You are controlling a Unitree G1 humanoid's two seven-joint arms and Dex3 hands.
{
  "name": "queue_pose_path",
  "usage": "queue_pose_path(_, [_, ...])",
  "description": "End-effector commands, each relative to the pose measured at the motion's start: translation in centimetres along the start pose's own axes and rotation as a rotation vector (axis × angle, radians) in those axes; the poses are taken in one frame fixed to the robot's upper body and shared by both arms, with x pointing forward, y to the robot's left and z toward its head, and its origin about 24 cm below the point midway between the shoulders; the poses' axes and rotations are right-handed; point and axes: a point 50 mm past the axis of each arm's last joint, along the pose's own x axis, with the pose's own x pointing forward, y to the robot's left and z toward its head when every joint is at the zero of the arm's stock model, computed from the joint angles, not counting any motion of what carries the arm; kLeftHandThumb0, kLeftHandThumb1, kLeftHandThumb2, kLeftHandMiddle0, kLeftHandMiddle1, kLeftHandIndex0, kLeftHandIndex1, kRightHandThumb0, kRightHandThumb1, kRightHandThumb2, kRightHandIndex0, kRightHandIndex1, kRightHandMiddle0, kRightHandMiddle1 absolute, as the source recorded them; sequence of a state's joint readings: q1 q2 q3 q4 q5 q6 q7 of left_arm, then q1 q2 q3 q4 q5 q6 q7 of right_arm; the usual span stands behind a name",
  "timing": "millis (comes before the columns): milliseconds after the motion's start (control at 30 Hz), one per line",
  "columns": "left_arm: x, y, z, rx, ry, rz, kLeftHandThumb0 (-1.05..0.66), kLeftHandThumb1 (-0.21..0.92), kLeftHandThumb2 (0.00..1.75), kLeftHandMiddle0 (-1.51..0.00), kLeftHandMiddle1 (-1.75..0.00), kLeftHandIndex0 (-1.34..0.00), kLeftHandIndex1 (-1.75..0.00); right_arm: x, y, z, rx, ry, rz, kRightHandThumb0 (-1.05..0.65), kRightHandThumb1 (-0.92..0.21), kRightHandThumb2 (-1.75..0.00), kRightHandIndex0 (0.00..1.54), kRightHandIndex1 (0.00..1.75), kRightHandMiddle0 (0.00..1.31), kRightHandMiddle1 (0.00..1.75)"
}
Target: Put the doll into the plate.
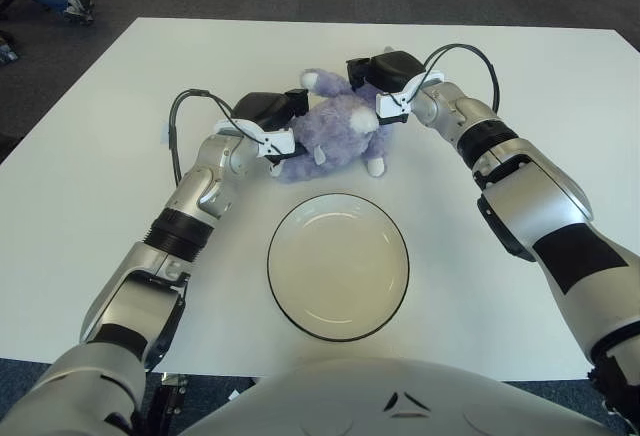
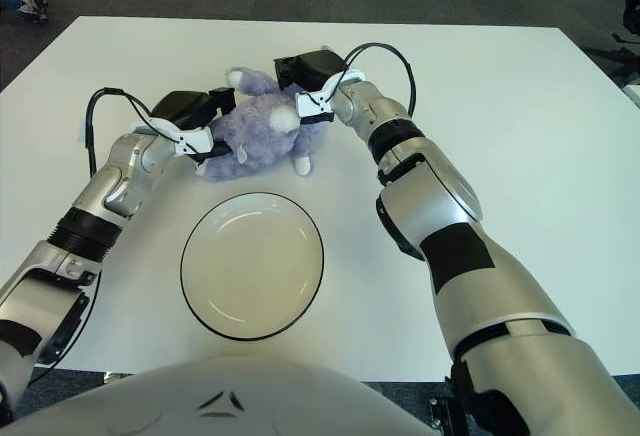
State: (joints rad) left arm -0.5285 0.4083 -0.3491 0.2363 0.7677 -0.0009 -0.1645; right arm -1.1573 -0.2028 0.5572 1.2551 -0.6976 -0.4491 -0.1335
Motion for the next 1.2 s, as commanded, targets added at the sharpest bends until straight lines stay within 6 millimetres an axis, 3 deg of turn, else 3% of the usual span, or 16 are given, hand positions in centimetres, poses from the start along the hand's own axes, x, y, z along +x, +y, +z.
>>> queue_pose_path(0, [0.2,-0.1,0.0,0.009,0.007,0.008,-0.01,0.46,0.97,-0.57,-1.32,-0.58,-1.63,-0.5,1.2,-0.8,0.057,0.059,0.017,0.0,0.1,-1.68,0.92,1.48,0.8,1.75])
queue_pose_path(267, [0.2,-0.2,-0.3,-0.001,0.007,0.045,-0.01,0.45,0.97,-0.59,-1.3,-0.62,-1.6,-0.5,1.1,-1.1,0.097,0.104,0.004,0.0,0.1,-1.68,0.95,1.47,0.77,1.75])
queue_pose_path(500, [0.3,-0.2,-0.6,0.008,-0.003,0.077,-0.01,0.44,0.98,-0.61,-1.28,-0.63,-1.6,-0.7,1.1,-1.4,0.135,0.121,-0.019,0.0,0.07,-1.71,0.9,1.67,0.71,1.71])
queue_pose_path(667, [0.4,-0.3,-0.8,-0.007,-0.003,0.121,-0.01,0.42,0.99,-0.62,-1.27,-0.65,-1.58,-0.9,1.0,-1.6,0.165,0.119,-0.046,0.0,0.08,-1.73,0.9,1.7,0.71,1.71])
queue_pose_path(1167, [0.5,0.3,-1.3,-0.038,-0.005,0.192,-0.01,0.34,1.1,-0.68,-1.32,-0.67,-1.57,-1.4,-0.1,-2.3,0.223,0.131,-0.12,0.0,0.06,-1.64,0.95,1.46,0.72,1.75])
